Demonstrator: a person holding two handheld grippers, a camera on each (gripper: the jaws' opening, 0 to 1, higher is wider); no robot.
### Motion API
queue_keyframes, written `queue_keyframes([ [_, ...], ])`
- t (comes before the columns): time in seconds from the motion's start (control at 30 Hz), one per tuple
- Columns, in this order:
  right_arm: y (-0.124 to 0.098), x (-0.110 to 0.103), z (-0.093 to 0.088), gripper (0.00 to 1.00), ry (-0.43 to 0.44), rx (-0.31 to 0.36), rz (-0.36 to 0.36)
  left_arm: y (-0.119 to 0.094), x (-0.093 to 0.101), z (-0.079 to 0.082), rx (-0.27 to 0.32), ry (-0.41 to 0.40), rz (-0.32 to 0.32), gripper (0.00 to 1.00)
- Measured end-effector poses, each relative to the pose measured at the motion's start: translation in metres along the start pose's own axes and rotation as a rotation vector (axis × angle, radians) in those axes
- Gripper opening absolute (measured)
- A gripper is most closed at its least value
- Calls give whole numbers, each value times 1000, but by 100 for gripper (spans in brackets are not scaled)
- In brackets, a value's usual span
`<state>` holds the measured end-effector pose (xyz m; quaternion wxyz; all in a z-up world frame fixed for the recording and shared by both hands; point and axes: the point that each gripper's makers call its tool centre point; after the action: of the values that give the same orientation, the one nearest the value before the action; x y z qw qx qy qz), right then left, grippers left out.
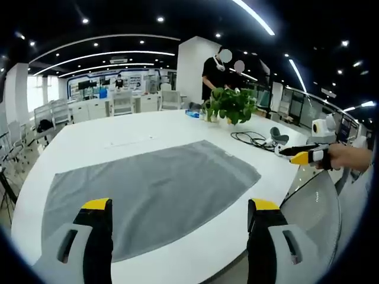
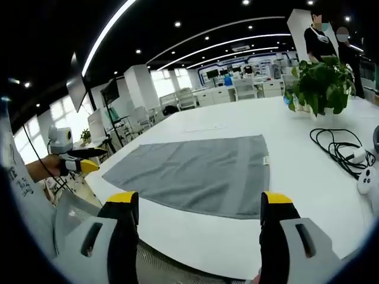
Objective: Fold the towel on the table until its edges align and the towel forms a compact rectangular stack.
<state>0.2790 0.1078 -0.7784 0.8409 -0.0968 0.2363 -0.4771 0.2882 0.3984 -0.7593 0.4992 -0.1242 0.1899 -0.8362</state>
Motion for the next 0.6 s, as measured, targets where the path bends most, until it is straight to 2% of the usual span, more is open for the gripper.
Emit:
queue_keyframes([
  [0.6,-5,4,-6,84,14,-13,-12,0,-2,-6,-7,-6,-9,97],
])
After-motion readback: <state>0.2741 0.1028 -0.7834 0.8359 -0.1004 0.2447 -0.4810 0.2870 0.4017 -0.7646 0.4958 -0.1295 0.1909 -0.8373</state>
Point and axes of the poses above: the point that each gripper's makers call its tool centre point, and the gripper's own axes: y roughly forward along the fingers, x roughly to its right, z roughly out of its top, and after that the axes turned 2 degrees about y, right-handed
